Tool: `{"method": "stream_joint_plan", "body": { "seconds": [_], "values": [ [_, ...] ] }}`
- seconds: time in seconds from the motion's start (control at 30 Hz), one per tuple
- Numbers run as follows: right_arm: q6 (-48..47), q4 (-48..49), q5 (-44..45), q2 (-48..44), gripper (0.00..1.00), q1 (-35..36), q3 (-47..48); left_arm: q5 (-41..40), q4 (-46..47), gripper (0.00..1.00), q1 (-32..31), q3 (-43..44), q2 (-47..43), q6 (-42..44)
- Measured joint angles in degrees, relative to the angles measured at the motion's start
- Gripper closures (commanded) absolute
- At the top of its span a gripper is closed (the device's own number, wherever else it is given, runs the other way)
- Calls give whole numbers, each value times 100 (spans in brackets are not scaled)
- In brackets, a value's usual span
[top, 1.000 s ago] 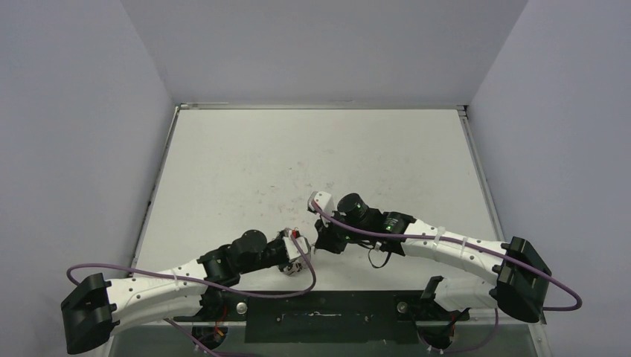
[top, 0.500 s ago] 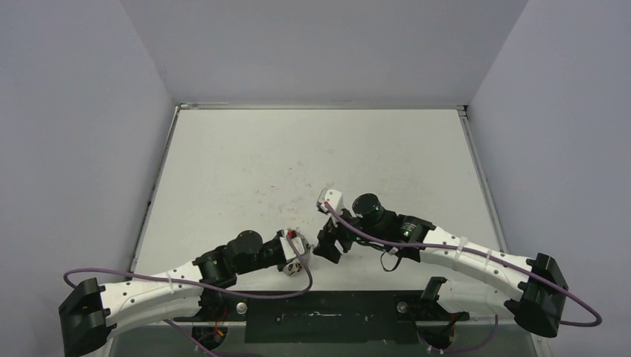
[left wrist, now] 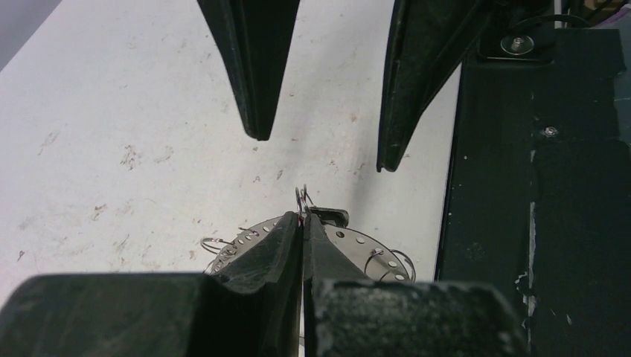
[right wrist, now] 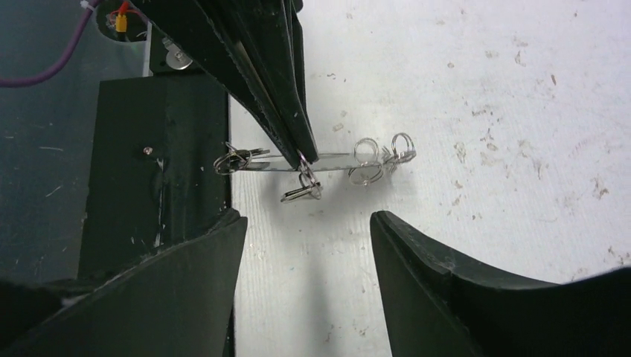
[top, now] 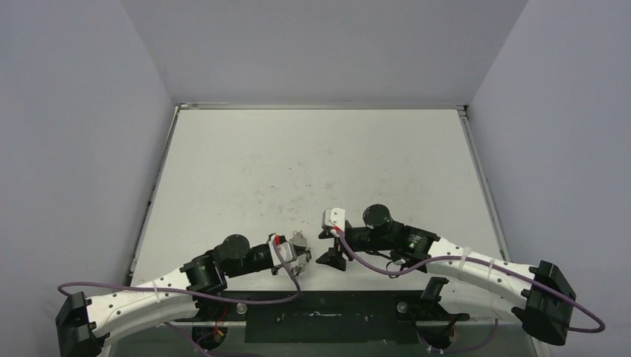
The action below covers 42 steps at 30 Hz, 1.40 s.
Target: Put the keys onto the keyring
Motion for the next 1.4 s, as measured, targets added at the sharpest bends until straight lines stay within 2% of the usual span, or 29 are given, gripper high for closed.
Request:
{"method": "stream_joint_plan", "body": {
  "seconds": [0.27, 0.6, 0.73, 0.87, 0.97, 1.1, 1.4],
  "values": [
    [-527, 857, -317, 136, 63, 0, -177, 332, -4, 100, 0, -72, -118, -2],
    [-997, 1224, -645, 162, 62, 0, -498, 444, -2, 100, 0, -72, 44, 9],
    [-1062, 1274, -704, 214, 64, 0, -509, 457, -4, 100, 0, -72, 83, 24],
    [-1082, 1464, -761, 463, 80, 0, -509, 461, -4, 100, 0, -72, 94, 28],
    [-1099, 1519, -831, 651, 85, 0, -509, 463, -4, 100, 0, -72, 94, 35],
    [-1126, 1528, -918, 822, 100, 0, -509, 463, -17, 100, 0, -72, 94, 42],
    [-1167, 1440, -984, 791, 100, 0, -501, 463, -42, 98, 0, -72, 94, 44]
  ]
}}
